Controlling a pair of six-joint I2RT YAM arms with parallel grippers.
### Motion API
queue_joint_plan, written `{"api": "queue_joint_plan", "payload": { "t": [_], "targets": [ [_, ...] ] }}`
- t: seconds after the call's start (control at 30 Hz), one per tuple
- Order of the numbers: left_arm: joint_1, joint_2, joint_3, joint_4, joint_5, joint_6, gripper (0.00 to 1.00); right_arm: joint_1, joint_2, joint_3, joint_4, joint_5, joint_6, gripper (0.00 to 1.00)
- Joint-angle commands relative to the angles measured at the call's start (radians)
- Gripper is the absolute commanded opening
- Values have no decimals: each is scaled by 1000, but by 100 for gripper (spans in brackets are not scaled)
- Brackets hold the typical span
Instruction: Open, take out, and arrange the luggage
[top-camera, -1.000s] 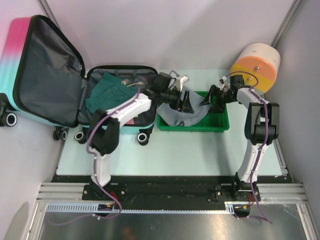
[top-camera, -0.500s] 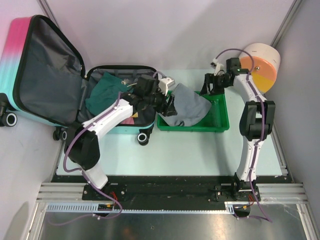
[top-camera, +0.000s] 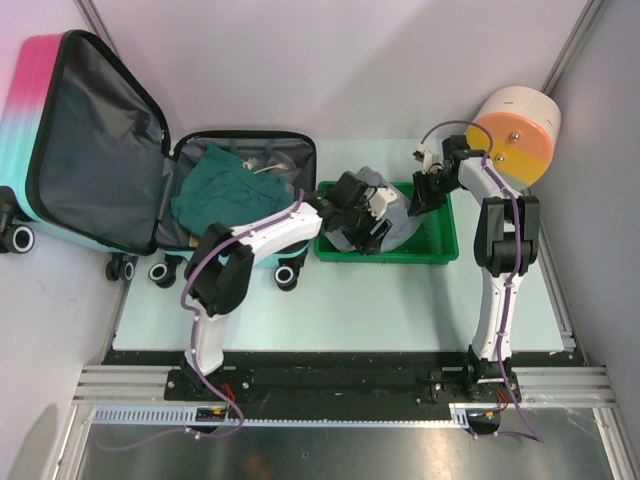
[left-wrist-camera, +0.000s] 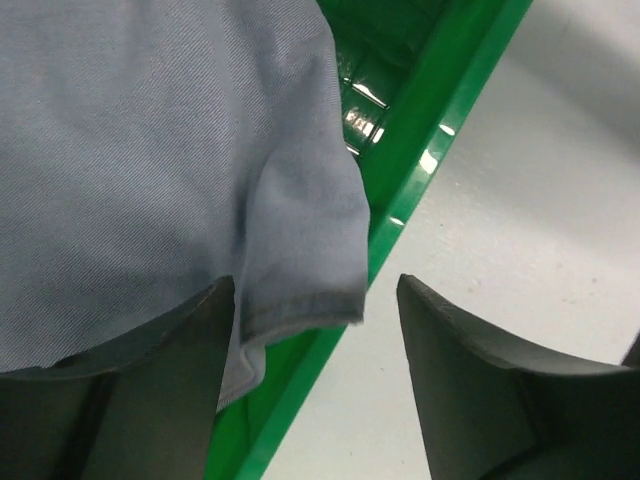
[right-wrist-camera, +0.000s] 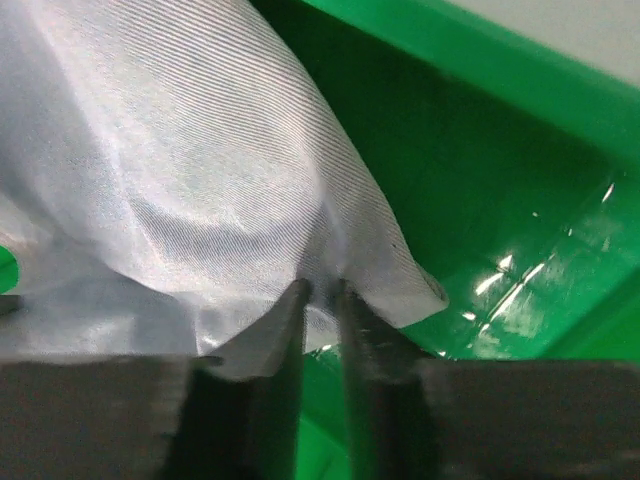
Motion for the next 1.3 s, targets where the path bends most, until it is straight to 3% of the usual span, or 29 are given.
{"api": "queue_joint_plan", "payload": {
  "t": [0.0,0.07,0.47,0.6,0.7,0.73,0.8,0.83,0.9,0.93,1.03,1.1,1.13,1.27],
  "targets": [
    [-5,68,81,-24,-42,144,65,-24,-65,-21,-79,-21,-6,13],
    [-4,79,84,-34,-89,190,54,-29,-94,-50,-106,-38,-10,0],
    [28,16,36,-36,-220,330,19,-5,-263,-297,-166,-80,-58,0],
    [42,53,47,-37,-289,347,17,9,-290,-337,-186,-84,-65,0],
    [44,68,58,-42,-301,348,28,9,-303,-349,-183,-86,-68,0],
    [44,59,58,-56,-292,344,38,5,-306,-345,-177,-81,-65,0],
    [47,-8,46,-77,-205,347,50,-9,-310,-311,-163,-81,-64,0],
    [56,-43,20,-88,-159,341,63,-11,-310,-296,-165,-90,-64,2],
    [79,-175,-8,-93,-53,327,78,-32,-310,-242,-169,-121,-67,14],
    [109,-220,-23,-94,15,292,84,-40,-315,-227,-166,-159,-65,30],
    [215,-339,-30,-96,64,195,90,-46,-342,-187,-134,-214,-53,53],
    [328,-376,-36,-97,67,154,91,-44,-378,-173,-96,-225,-42,60],
    [367,-399,-53,-99,43,143,93,-44,-387,-168,-48,-230,-24,68],
    [472,-363,-73,-100,-216,155,93,-44,-442,-171,104,-221,33,78]
  ]
}}
